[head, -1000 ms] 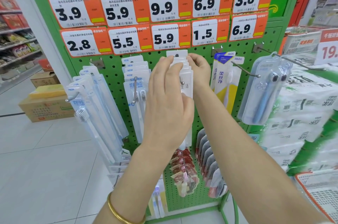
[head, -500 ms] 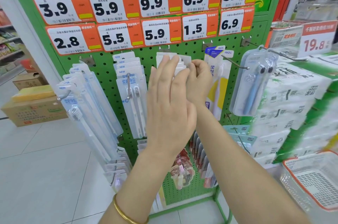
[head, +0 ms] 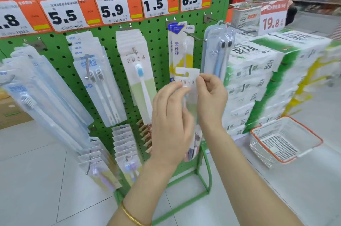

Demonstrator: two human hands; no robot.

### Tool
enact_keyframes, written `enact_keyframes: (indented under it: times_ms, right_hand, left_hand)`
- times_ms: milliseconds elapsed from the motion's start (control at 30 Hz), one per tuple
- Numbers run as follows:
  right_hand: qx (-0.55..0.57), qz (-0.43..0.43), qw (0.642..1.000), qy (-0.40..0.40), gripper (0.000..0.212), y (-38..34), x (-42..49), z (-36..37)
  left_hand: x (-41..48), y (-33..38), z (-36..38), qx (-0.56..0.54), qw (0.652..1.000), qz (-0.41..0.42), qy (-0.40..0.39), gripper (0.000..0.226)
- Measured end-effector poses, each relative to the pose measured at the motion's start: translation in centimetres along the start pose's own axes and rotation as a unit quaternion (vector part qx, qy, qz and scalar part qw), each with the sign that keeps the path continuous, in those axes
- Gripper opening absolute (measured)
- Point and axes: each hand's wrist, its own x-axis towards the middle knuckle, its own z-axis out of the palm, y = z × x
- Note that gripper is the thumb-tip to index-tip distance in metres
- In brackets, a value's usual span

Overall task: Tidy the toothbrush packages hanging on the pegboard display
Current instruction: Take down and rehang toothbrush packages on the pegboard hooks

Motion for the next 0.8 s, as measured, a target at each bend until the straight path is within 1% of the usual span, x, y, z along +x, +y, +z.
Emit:
enact_keyframes:
  times_ms: [67,133,200,267,367,433,533,567,633,667,733,800]
  right_hand:
    - [0.002,0.029,0.999,-0.019,0.022,0.4,0.1,-2.4]
    - [0.008,0.065,0.997,-0.037,0.014,1.0,0.3,-4.3]
    - [0.021,0.100,0.993,-0.050,0.009,1.4,0.4,-6.0]
    - [0.022,0.120,0.990,-0.065,0.011,1.6,0.3,-7.6]
    - [0.032,0.133,0.987,-0.090,0.016,2.0,0.3,-10.2]
    - [0.021,0.151,0.982,-0.113,0.017,2.6,0.1,-12.2]
    - [-0.038,0.222,0.962,-0.153,0.016,4.8,-1.0,-15.3]
    - [-0.055,0.241,0.954,-0.168,0.022,5.5,-1.6,-16.1]
    - [-0.081,0.243,0.946,-0.201,0.037,6.7,-2.8,-17.3]
    - [-0.082,0.237,0.947,-0.204,0.037,7.1,-3.3,-17.7]
    - [-0.056,0.229,0.954,-0.183,0.027,7.6,-3.9,-18.0]
    - [-0.002,0.247,0.957,-0.150,0.015,7.9,-4.2,-18.0]
  left_hand:
    - [-1.1,0.1,1.4,-0.034,0.994,-0.100,-0.026,0.039]
    - [-1.8,0.1,3.1,-0.070,0.977,-0.191,-0.064,0.042]
    - [-2.2,0.7,4.8,-0.135,0.955,-0.244,-0.101,0.036]
    - [-2.6,1.8,6.2,-0.190,0.930,-0.286,-0.128,0.024]
    - [-3.7,3.3,7.9,-0.204,0.910,-0.330,-0.143,0.028]
    - [-4.5,4.0,9.0,-0.219,0.899,-0.355,-0.130,0.022]
    - [-5.3,4.4,10.4,-0.230,0.881,-0.402,-0.095,0.019]
    - [-5.4,4.6,10.8,-0.229,0.877,-0.415,-0.083,0.020]
    - [-5.7,4.7,11.6,-0.227,0.864,-0.444,-0.071,0.021]
    - [-5.9,4.8,12.0,-0.214,0.862,-0.454,-0.073,0.021]
    - [-6.6,5.0,12.7,-0.184,0.871,-0.448,-0.079,0.022]
    - [-7.6,5.2,13.4,-0.145,0.899,-0.404,-0.089,0.031]
